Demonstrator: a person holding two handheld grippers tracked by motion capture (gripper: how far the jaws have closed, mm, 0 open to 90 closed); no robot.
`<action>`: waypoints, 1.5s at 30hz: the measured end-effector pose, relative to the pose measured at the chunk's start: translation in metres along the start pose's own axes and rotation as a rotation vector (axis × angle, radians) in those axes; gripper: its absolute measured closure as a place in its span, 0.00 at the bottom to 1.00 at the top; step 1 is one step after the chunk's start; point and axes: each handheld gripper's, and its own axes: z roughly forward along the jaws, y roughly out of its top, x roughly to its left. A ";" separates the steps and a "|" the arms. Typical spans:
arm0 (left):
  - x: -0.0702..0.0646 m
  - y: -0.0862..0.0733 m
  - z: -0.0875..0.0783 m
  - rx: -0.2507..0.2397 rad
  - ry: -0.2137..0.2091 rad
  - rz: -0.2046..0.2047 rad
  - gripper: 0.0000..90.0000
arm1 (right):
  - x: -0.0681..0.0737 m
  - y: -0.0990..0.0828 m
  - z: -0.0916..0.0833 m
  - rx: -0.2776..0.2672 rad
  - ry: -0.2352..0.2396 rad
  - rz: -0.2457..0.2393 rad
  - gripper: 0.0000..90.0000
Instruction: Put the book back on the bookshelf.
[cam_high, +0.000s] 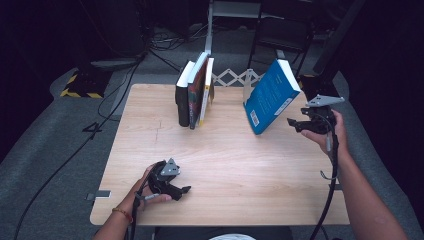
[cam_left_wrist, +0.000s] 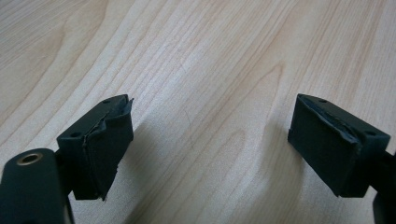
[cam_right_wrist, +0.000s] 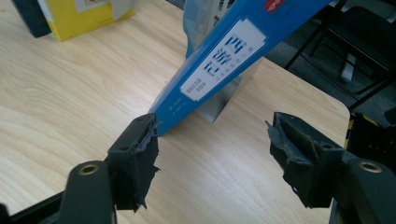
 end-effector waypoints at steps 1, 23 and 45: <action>0.000 0.000 0.000 0.000 0.000 0.000 0.15 | 0.002 -0.003 -0.001 -0.004 -0.001 -0.007 0.37; 0.000 0.000 0.000 0.000 0.003 -0.002 0.16 | 0.030 -0.072 -0.012 0.025 0.026 -0.079 0.34; -0.001 0.000 0.000 -0.001 0.006 -0.005 0.16 | 0.034 -0.145 -0.014 0.015 0.132 -0.057 0.32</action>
